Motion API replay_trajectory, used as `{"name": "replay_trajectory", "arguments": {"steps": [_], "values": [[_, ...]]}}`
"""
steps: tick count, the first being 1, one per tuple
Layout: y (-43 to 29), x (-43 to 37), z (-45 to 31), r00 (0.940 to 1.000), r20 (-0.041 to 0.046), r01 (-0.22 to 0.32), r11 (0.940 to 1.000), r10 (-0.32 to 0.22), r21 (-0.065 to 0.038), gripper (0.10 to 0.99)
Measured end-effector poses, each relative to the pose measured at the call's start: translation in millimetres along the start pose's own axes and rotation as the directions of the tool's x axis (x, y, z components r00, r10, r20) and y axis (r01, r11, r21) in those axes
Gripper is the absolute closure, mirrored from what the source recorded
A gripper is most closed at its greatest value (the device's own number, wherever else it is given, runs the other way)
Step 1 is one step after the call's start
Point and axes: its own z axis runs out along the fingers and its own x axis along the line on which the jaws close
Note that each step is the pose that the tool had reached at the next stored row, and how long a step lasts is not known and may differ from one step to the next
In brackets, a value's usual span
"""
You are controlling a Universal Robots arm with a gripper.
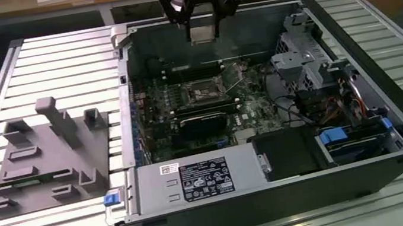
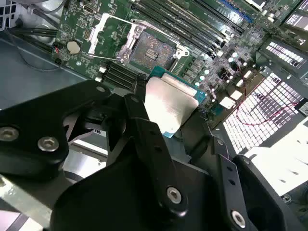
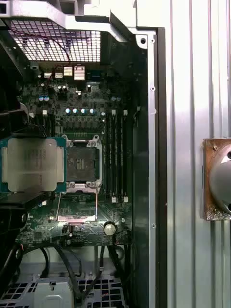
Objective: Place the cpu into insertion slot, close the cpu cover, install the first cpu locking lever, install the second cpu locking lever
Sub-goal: 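Place the cpu into insertion slot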
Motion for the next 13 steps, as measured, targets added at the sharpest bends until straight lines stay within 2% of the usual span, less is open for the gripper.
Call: {"name": "replay_trajectory", "arguments": {"steps": [13], "values": [[-0.3, -0.1, 2.8, 1.0, 0.0, 0.0, 1.0, 0.0, 0.0, 0.549]]}}
